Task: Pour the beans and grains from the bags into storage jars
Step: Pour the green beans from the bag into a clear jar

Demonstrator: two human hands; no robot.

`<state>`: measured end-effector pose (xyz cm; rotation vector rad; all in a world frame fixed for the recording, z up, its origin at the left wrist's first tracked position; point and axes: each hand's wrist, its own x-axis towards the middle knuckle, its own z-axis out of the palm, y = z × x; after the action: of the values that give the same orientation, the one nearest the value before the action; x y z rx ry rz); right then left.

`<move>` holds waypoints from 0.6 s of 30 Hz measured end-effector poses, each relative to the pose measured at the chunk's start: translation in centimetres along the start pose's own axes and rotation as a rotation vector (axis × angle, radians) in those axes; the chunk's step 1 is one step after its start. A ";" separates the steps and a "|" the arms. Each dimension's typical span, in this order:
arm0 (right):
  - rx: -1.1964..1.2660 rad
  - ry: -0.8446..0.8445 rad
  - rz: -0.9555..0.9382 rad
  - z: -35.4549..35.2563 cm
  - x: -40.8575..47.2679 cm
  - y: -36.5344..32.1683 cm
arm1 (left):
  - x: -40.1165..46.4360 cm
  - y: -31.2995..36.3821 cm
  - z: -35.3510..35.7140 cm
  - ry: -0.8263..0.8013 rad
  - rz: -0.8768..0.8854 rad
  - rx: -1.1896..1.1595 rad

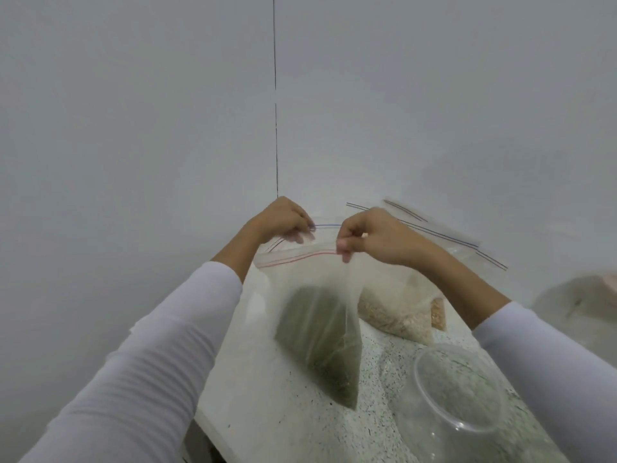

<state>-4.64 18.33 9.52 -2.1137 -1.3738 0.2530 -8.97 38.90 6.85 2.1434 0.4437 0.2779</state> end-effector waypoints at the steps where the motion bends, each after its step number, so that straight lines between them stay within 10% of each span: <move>1: 0.069 0.012 0.008 -0.6 -0.3 -0.2 | -0.2 -0.2 -0.6 0.039 -0.004 -0.114; 12: 0.054 0.275 -0.135 -4.2 -2.2 -0.3 | -3.3 -0.2 -4.5 0.508 0.014 -0.432; 18: -0.213 0.368 0.023 -6.5 -2.6 4.0 | -3.8 -1.7 -5.7 0.574 -0.257 -0.497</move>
<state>0.29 12.40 12.00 -2.2094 -1.1984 -0.2747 -14.81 42.47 8.55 1.4803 0.8672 0.7749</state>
